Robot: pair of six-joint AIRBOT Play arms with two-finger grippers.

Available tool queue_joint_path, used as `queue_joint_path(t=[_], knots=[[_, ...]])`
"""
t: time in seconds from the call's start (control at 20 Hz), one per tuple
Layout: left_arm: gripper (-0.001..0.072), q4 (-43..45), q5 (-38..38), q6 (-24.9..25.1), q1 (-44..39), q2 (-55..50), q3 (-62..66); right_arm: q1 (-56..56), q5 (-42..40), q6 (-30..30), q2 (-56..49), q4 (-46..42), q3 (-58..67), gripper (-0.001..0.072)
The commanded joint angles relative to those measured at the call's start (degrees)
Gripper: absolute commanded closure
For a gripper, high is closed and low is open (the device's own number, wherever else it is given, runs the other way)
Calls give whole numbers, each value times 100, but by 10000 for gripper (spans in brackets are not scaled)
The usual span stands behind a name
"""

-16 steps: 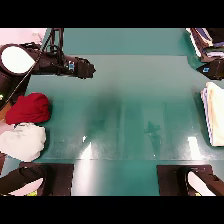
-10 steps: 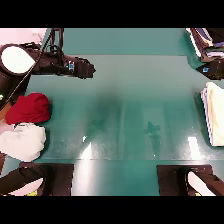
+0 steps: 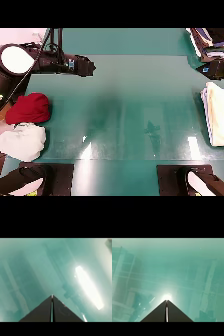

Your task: Fold the shirts.

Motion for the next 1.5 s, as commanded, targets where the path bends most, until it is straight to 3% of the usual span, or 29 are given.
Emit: queue_joint_path(t=[0.0, 0.25, 0.3, 0.35, 0.4, 0.45, 0.85, 1.0, 1.2, 1.35, 1.4, 1.45], knots=[[679, 157, -295, -22, 354, 256, 2, 4, 15, 4, 0, 0, 4, 689], [672, 2896, -2299, -328, 1770, 1091, -11, 7, -11, 2, -2, -2, 4, 689], [443, 3257, -2669, -326, 2046, 1086, -61, 7, -11, 4, -2, -2, 4, 689], [59, 3418, -2778, -328, 2343, 1086, -219, 7, -9, 2, -2, -2, 4, 689], [-4, 3432, -2717, -328, 2605, 1080, -428, 4, -11, 2, -2, 0, 4, 689], [54, 3429, -2514, -330, 2850, 1075, -732, 7, -11, 2, -9, 0, 4, 689], [52, 3434, 74, -328, 3574, 1051, -3543, 7, 4, 4, -11, 2, 4, 689], [53, 3432, 608, -330, 3574, 1034, -3871, 7, 4, 7, -11, 7, 4, 689], [55, 3401, 612, -337, 3574, 699, -3851, 7, 9, 7, -11, 13, 4, 689], [595, 3281, 164, -343, 3574, 723, -3672, 7, 7, 7, -13, 13, 4, 689], [678, 3285, -105, -339, 3574, 723, -3469, 7, 9, 7, -11, 9, 4, 689], [679, 3283, -376, -330, 3574, 723, -3215, 7, 9, 7, -11, 11, 4, 689]])
